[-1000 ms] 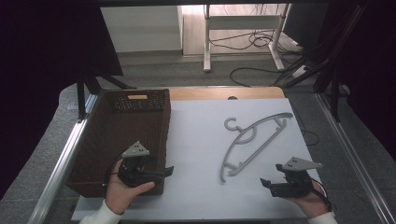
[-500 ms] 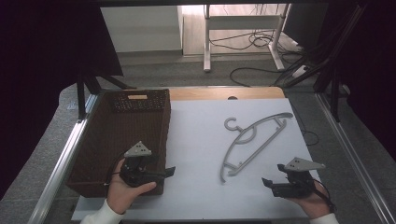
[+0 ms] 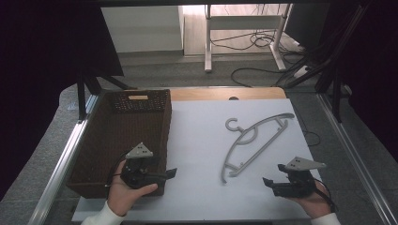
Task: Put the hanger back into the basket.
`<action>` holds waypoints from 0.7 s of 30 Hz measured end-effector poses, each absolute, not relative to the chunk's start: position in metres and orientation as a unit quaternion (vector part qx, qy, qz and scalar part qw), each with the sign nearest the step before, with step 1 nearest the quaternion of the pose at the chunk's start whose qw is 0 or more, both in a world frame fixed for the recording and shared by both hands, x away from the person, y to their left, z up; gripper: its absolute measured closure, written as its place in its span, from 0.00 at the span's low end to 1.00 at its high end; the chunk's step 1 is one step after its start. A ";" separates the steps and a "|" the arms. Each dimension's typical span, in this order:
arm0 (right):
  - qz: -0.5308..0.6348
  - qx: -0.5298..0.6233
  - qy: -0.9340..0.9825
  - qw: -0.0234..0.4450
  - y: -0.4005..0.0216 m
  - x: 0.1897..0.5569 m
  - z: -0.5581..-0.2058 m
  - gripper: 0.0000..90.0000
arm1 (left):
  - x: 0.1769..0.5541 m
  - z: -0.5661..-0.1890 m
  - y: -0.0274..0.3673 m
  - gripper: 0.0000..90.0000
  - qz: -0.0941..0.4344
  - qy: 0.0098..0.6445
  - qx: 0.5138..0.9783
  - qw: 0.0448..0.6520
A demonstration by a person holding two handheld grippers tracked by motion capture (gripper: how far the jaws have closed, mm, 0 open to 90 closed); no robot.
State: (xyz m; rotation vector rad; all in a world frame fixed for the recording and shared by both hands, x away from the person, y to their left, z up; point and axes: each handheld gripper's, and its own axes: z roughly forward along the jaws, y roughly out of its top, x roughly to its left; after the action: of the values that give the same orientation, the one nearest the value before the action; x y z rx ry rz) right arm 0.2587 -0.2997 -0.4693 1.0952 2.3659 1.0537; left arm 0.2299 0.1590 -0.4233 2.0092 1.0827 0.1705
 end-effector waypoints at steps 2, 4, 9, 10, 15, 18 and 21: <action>0.372 0.386 0.828 0.164 -0.300 0.259 -0.469 0.25 | 0.230 -0.423 0.157 0.25 0.068 0.430 0.800 0.413; 0.373 0.387 0.827 0.163 -0.300 0.259 -0.468 0.25 | 0.231 -0.422 0.157 0.25 0.068 0.430 0.800 0.413; 0.375 0.391 0.824 0.164 -0.300 0.260 -0.468 0.25 | 0.234 -0.417 0.151 0.25 0.068 0.427 0.801 0.415; 0.375 0.391 0.824 0.165 -0.301 0.260 -0.467 0.25 | 0.235 -0.416 0.149 0.25 0.068 0.425 0.802 0.415; 0.374 0.388 0.826 0.165 -0.302 0.261 -0.468 0.25 | 0.243 -0.413 0.140 0.25 0.058 0.423 0.805 0.412; 0.373 0.386 0.827 0.165 -0.302 0.261 -0.468 0.25 | 0.249 -0.413 0.131 0.25 0.051 0.421 0.808 0.409; 0.374 0.387 0.826 0.166 -0.302 0.261 -0.468 0.25 | 0.252 -0.412 0.127 0.25 0.049 0.419 0.810 0.407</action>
State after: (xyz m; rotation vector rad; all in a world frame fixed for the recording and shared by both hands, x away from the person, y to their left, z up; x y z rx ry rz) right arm 0.2613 -0.3023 -0.4682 1.1030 2.3522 1.0643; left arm 0.2518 0.1265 -0.4117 2.0426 1.0569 0.1237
